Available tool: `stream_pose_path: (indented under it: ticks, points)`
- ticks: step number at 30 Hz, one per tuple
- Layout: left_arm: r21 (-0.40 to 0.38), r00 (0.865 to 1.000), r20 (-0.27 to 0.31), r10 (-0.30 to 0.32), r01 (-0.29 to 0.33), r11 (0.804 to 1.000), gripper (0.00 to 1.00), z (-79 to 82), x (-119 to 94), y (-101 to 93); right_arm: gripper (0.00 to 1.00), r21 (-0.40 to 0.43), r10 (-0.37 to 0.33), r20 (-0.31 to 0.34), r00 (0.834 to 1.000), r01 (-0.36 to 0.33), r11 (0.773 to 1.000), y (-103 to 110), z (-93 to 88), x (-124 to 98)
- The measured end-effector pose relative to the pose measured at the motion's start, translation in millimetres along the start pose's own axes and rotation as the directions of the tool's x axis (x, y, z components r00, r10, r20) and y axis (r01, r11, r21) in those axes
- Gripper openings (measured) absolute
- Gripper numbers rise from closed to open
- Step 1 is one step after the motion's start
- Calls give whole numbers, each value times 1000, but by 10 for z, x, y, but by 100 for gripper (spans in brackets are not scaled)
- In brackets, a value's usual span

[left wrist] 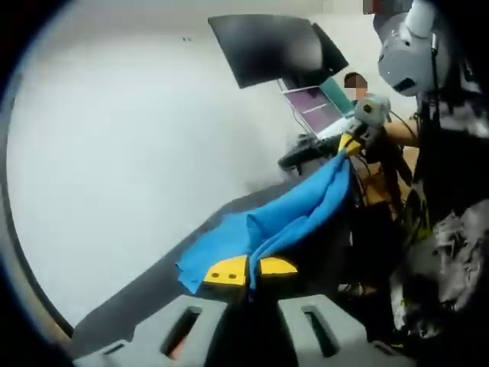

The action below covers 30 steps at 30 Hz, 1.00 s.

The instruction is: Spread out the cloth and fold it

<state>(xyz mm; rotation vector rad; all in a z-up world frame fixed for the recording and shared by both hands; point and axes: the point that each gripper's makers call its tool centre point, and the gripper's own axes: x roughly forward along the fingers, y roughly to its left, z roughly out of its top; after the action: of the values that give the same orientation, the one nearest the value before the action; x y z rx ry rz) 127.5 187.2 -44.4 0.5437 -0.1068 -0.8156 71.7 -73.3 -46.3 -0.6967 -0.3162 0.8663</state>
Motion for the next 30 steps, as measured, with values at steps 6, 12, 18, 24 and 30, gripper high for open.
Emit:
stream_pose_path:
  ticks: [6,12,18,24,30]
  points:
    - [12,1000,-10,9,-9,1000,0,19,-81,-15,0,-15,-24,23,999,24,1000,-92,142,-53]
    - [32,1000,-5,16,-15,999,0,15,-157,-94,0,-56,-37,3,999,37,998,-7,179,-78]
    - [26,1000,-27,-5,5,1000,0,-109,-123,-144,0,-61,-37,-27,999,36,998,5,103,-94]
    - [10,1000,2,3,-3,1000,0,-8,-89,-129,0,-61,-51,-33,998,49,997,4,62,-145]
    - [13,1000,17,10,-10,1000,0,84,-121,-139,0,-66,-75,-28,997,73,995,-26,106,-211]
